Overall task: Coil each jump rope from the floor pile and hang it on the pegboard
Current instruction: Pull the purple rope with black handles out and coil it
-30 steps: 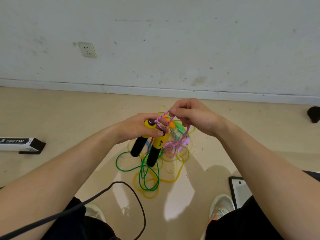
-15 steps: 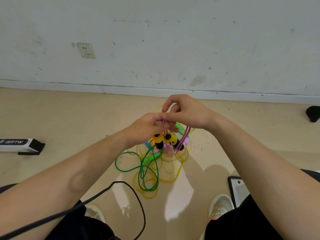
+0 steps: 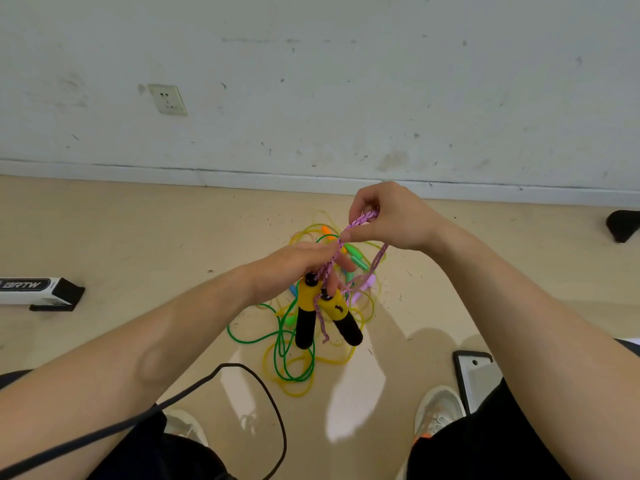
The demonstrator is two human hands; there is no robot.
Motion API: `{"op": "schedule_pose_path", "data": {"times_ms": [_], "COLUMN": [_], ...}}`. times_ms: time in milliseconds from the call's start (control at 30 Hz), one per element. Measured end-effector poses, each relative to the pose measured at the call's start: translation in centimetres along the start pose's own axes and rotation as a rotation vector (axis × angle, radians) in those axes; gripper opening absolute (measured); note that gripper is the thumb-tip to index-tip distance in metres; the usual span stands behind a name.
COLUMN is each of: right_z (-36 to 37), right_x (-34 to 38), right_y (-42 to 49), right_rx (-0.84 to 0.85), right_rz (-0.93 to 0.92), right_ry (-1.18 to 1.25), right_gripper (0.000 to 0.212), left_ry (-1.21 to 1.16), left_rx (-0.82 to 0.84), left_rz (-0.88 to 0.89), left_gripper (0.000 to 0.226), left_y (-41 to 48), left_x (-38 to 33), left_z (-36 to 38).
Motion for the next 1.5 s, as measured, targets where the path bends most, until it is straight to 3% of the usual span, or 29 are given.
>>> {"op": "schedule_pose_path", "data": {"times_ms": [167,267,400,533,700,867,1267,1500], "right_z": [0.7,0.4,-0.1,1.2,5.1,7.8,8.6,8.1], "right_x": [-0.6,-0.7,-1.4,-2.8,-3.0,-1.8,-0.8,0.4], "right_y": [-0.1,-0.3,-0.6,-1.1,-1.9,-2.3,-2.7,-2.8], "right_rx": [0.016,-0.011,-0.114,-0.137,-0.011,0.045,-0.004,-0.064], "right_rz": [0.035,0.059,0.076,0.168,0.277,0.325,0.358,0.348], "right_ry": [0.224,0.300,0.399,0.490,0.587,0.553,0.490,0.441], "right_gripper": [0.012,0.004,0.013,0.012,0.020,0.030,0.025,0.024], "left_ry": [-0.248,-0.195,-0.157,-0.317,-0.444,-0.422,-0.369,-0.202], "left_rx": [-0.051,-0.073,-0.033,-0.017,-0.192,-0.376,-0.406,-0.616], "left_rz": [0.043,0.078,0.121,0.134,0.150,0.163,0.139,0.215], "left_gripper": [0.043,0.032,0.028,0.027,0.025,0.028,0.025,0.017], "left_y": [-0.4,-0.5,-0.8,-1.4,-1.7,-1.6,-1.1,-1.6], "left_x": [-0.6,-0.4,-1.1,-2.2,-2.1,-0.8,0.6,0.1], "left_z": [0.2,0.0,0.3,-0.6,-3.6,-5.2,-4.3,-4.7]}}
Point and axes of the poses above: each hand's wrist, its own y-axis towards the middle knuckle, its own z-axis out of the palm, x = y × z, the point moved 8 cm from there along y, towards the middle knuckle, and after that the axes turned 7 degrees about -z, right-handed, at the moved point
